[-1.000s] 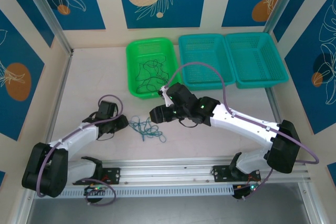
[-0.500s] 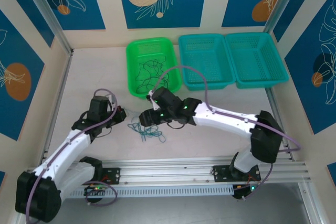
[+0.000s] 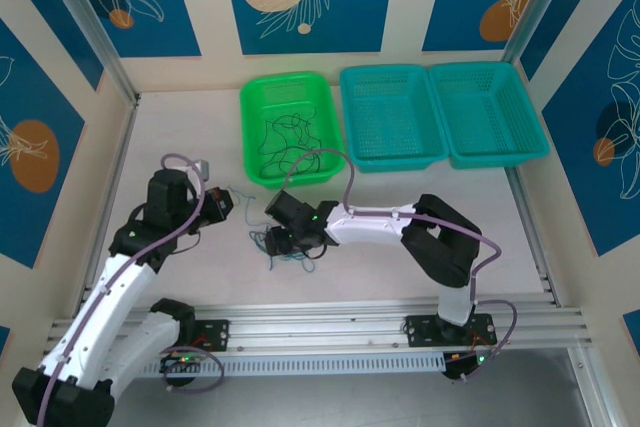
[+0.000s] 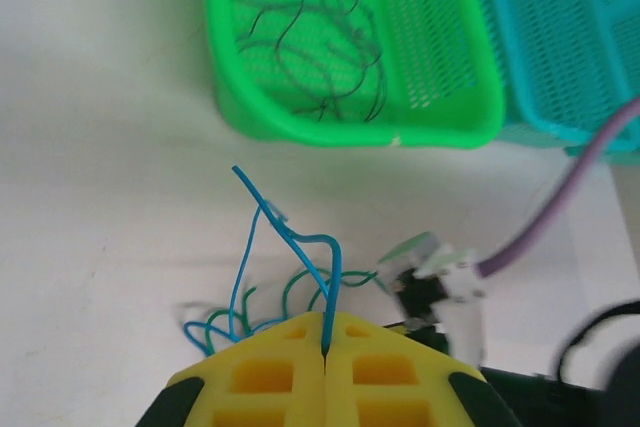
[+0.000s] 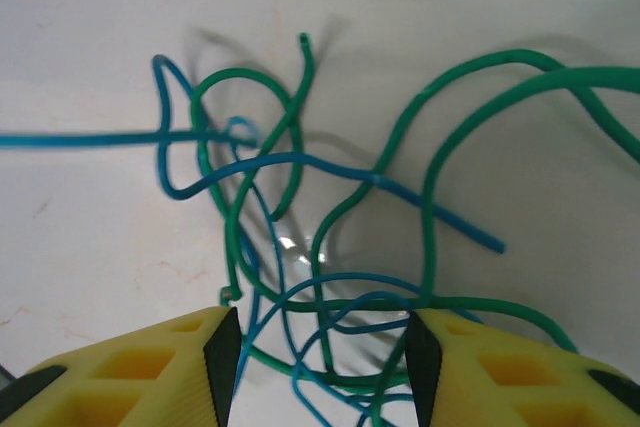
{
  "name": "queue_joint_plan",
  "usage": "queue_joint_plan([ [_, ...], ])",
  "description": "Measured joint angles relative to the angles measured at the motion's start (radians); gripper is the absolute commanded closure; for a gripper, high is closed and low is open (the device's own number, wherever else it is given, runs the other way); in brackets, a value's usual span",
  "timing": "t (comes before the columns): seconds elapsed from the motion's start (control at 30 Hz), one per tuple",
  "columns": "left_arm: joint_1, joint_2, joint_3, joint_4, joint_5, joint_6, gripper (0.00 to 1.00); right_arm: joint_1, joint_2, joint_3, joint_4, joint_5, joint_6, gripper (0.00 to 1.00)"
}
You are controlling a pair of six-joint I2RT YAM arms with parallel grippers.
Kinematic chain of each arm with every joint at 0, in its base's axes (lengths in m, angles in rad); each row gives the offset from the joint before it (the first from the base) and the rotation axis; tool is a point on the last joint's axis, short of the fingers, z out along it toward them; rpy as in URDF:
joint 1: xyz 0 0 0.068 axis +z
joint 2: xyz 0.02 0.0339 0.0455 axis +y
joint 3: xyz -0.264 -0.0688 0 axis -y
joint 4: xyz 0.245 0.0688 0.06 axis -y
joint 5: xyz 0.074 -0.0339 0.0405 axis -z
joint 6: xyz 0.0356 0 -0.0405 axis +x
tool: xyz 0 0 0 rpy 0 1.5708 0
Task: Untangle the cables
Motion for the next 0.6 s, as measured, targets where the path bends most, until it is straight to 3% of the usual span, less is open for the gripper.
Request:
queue_joint_plan([
  [0.37,0.0,-0.032,0.138,-0.046,-0.048,0.021,1.0,-0.035,-0.207,-0.194,0.016,0.035,0.026,0.51],
  [0.6,0.0,0.014,0.275,-0.079,-0.129,0.037,1.0,-0.063,-0.217,-0.305,0.06,0.112,0.035,0.58],
])
